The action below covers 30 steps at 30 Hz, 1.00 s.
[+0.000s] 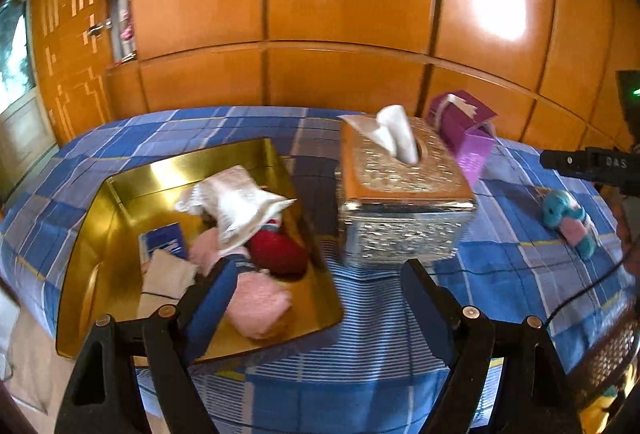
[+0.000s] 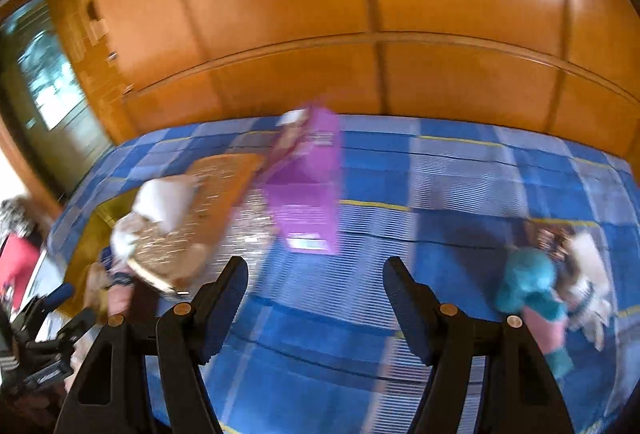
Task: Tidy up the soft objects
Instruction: 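Reach the left tool to the blue plush toy and grasp it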
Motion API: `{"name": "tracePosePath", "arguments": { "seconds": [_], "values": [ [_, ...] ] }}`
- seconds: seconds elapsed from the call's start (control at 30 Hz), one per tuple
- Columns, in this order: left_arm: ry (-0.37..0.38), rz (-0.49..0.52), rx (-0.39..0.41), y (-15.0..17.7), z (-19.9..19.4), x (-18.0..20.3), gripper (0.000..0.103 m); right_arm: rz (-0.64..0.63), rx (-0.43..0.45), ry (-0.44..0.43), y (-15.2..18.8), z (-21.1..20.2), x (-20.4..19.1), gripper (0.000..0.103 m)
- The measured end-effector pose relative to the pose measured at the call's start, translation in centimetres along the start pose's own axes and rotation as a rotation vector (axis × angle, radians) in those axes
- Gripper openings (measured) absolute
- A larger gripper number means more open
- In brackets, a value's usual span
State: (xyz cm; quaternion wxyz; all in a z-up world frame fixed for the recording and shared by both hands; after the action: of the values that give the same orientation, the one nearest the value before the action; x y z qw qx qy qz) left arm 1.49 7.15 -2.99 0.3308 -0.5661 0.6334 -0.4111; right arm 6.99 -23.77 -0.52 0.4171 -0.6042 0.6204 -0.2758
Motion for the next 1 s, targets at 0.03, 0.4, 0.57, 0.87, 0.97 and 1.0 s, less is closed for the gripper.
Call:
{"name": "tracePosePath", "arguments": {
  "seconds": [0.03,0.4,0.57,0.87,0.97,1.0],
  "values": [
    [0.011,0.01,0.0,-0.1,0.0,0.5,0.084,0.027,0.012,0.029,-0.1,-0.4,1.3,0.071],
    [0.161,0.154,-0.007,-0.9,0.7,6.6,0.084,0.336,0.152,0.31,-0.7,-5.6,14.6,0.071],
    [0.273,0.223,-0.017,-1.6,1.5,10.7,0.084,0.523,0.219,0.446,0.4,-8.3,21.0,0.071],
    [0.428,0.222,-0.173,-1.2,5.9,17.3,0.076,0.754,0.292,0.589,3.8,-9.5,26.8,0.071],
    [0.478,0.205,-0.228,-0.8,7.3,19.5,0.072,0.758,0.331,0.567,3.8,-9.9,26.6,0.071],
    [0.498,0.191,-0.25,-0.8,7.9,20.3,0.072,0.766,0.327,0.552,3.9,-9.8,26.7,0.071]
  ]
}}
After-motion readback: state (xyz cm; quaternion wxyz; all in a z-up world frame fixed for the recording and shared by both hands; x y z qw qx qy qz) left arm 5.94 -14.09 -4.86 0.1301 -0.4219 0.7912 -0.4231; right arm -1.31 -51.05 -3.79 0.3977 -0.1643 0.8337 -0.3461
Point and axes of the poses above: each gripper's, at about its wrist camera, not at the fingertips, and z roughly the way its jaws point, x to its right, y to its underside, the point moved 1 cm from there along z, roughly the way its jaws point, and after that the axes turned 15 degrees about x, right-handed, at the moved point
